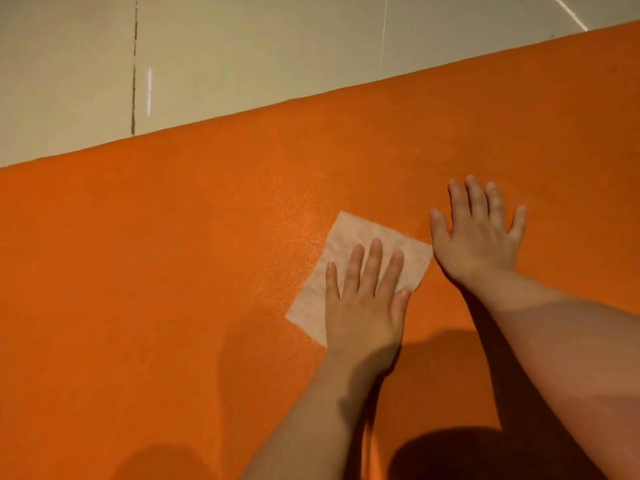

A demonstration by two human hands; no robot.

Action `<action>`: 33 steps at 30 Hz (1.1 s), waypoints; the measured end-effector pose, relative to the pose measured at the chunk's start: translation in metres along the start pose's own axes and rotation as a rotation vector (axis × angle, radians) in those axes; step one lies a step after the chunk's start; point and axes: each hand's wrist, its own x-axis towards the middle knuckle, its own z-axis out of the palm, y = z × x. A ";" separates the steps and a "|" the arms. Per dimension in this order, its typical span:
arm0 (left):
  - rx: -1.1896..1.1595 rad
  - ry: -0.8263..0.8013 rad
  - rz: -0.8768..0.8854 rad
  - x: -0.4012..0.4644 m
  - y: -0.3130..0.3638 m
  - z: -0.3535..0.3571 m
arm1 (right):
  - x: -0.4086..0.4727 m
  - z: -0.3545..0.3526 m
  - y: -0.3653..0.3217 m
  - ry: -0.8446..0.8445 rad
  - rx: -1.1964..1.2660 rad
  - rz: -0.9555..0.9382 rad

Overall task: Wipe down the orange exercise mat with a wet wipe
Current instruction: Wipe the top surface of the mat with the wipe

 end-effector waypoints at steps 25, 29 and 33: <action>-0.138 -0.191 -0.353 -0.215 0.068 0.027 | -0.251 -0.050 0.080 -0.879 -0.629 -0.378; -0.080 -0.245 -0.171 -0.216 0.079 0.027 | -0.237 -0.051 0.067 -0.885 -0.535 -0.310; -0.124 -0.377 -0.110 -0.213 0.072 0.016 | -0.245 -0.037 0.062 -0.868 -0.510 -0.292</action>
